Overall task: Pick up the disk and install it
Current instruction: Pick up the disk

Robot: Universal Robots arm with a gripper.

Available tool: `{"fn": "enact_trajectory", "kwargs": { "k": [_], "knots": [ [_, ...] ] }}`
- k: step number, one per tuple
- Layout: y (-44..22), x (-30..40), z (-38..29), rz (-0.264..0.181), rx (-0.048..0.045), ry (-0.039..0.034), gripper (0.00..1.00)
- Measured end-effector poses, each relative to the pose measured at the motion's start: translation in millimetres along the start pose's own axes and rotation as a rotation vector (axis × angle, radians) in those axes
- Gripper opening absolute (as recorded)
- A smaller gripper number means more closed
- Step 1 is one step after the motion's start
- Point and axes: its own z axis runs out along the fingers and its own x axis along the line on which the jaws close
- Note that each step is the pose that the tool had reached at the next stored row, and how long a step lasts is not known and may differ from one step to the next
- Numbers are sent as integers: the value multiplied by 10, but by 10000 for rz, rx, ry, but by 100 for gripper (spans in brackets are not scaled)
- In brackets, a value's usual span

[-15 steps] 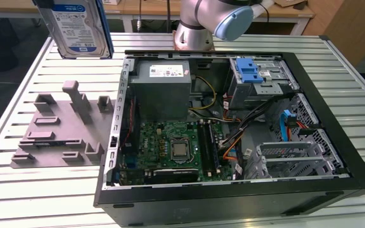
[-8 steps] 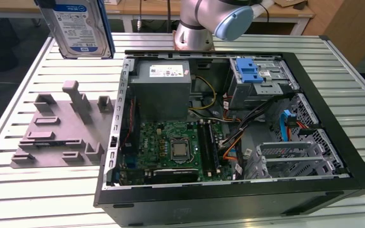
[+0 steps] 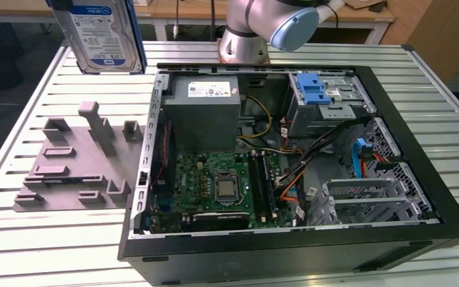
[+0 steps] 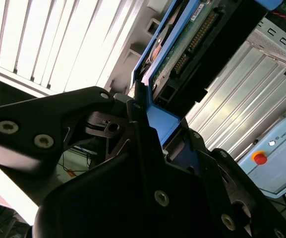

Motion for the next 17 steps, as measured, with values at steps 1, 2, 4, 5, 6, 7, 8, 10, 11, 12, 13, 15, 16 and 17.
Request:
{"fn": "enact_trajectory", "kwargs": {
  "k": [1,2,4,5,6,7,8,10,11,12,13,15,16,17],
  "knots": [
    [-4,0,-1,0,-1,1,36],
    [-9,0,0,0,0,0,36],
    [-18,-1,-1,0,-1,0,36],
    [-22,0,0,0,1,0,36],
    [-27,-1,0,-1,0,0,36],
    [-31,-1,-1,0,-1,1,36],
    [-35,-1,-1,0,0,0,36],
    [-44,-1,-1,0,0,0,36],
    [-48,-1,-1,0,0,0,36],
    [-54,-1,0,-1,1,0,36],
    [-59,-2,-1,-1,-1,0,36],
    [-68,-2,-1,0,0,1,36],
    [-72,-2,-1,0,0,0,36],
    [-75,-2,-2,0,-1,0,36]
  ]
}}
